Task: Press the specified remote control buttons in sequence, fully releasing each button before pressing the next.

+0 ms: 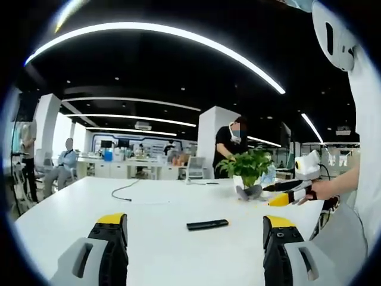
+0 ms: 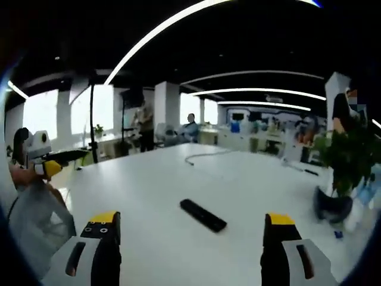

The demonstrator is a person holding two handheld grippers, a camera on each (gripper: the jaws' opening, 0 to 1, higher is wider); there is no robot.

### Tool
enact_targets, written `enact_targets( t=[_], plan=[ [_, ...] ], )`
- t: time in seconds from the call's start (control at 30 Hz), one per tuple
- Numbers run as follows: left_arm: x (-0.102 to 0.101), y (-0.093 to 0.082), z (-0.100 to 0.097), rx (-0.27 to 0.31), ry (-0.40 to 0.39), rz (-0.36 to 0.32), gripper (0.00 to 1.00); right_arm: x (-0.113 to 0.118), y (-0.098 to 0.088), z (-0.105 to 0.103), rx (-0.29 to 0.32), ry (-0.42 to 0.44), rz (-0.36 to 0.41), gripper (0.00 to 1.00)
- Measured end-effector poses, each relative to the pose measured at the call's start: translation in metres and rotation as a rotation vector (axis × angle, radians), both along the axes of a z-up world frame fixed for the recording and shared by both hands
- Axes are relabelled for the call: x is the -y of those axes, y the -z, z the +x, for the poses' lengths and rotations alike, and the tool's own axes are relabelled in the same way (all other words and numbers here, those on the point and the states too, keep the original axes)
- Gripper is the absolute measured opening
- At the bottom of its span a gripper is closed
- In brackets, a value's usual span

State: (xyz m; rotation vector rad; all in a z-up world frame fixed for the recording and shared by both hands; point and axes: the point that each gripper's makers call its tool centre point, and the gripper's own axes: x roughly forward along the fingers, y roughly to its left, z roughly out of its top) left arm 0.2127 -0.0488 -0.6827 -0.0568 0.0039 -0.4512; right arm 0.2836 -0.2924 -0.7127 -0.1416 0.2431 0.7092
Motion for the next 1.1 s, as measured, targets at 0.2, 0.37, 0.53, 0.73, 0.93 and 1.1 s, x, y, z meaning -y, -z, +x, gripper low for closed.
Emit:
enact_targets(
  t=[0.2, 0.37, 0.53, 0.73, 0.93, 1.1],
  plan=[
    [-0.005, -0.005, 0.001, 0.014, -0.027, -0.022, 1.0, -0.001, -0.012, -0.033, 0.03, 0.022, 0.014, 0.99],
    [-0.002, 0.002, 0.003, -0.013, -0.021, 0.003, 1.0, -0.002, -0.011, -0.05, 0.051, 0.053, 0.028, 0.99],
    [-0.001, 0.008, 0.003, -0.038, -0.005, 0.005, 1.0, 0.001, -0.013, -0.058, 0.078, 0.113, 0.019, 0.99],
    [0.0, 0.012, 0.003, -0.055, 0.006, -0.002, 1.0, 0.007, -0.017, -0.053, 0.123, 0.15, 0.015, 0.99],
    [-0.001, 0.012, 0.002, -0.048, 0.004, 0.003, 1.0, 0.015, -0.017, -0.051, 0.138, 0.195, -0.004, 0.99],
    [-0.004, 0.013, 0.003, -0.06, -0.009, -0.014, 0.99, 0.02, -0.017, -0.048, 0.158, 0.227, -0.035, 0.99]
  ],
)
